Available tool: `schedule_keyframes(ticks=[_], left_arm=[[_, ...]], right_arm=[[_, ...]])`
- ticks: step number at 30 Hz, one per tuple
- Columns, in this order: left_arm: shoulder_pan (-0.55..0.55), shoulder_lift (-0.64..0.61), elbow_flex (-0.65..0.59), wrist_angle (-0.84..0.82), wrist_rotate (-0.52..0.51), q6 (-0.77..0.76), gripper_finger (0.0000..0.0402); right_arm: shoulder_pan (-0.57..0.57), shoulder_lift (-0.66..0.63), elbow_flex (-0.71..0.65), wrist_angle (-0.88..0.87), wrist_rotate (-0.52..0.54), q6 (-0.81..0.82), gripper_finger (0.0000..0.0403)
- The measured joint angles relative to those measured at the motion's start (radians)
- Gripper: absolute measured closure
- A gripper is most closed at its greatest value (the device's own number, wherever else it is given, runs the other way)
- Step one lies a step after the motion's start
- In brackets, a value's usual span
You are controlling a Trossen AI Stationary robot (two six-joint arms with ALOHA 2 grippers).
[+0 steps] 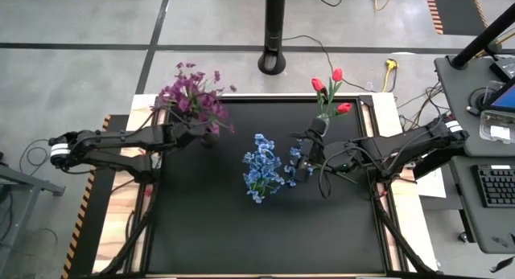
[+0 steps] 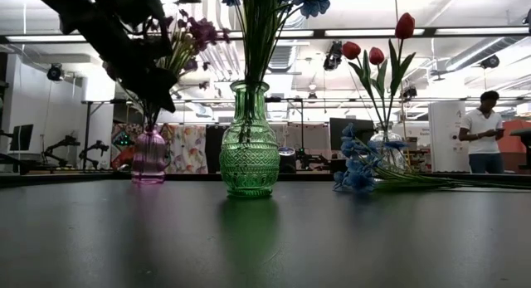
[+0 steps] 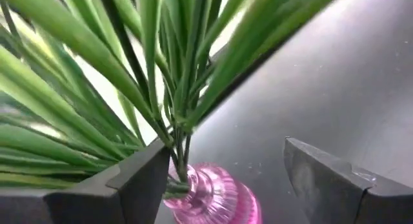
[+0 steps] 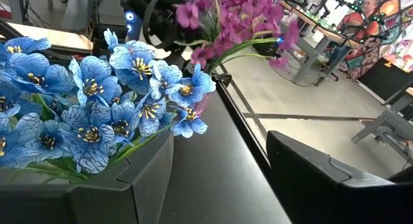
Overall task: Sort flowers into vase by color
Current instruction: Put the purple flower into the purple crystal vase
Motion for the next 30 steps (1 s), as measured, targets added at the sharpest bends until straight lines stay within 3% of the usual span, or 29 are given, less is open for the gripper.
schedule_keyframes(ticks=[10,18,30], left_arm=[[-0.061,0.0,-0.009,0.001,-0.15,0.055,0.012],[-0.072,0.0,-0.024,-0.003,-0.076,0.035,0.012],[-0.074,0.0,-0.08,-0.006,-0.087,0.031,0.012]], right_arm=[[0.0,0.0,0.0,0.002,0.0,0.008,0.0161],[0.0,0.0,0.0,0.003,0.0,0.008,0.0161],[-0.002,0.0,0.013,0.004,0.0,0.008,0.0161]])
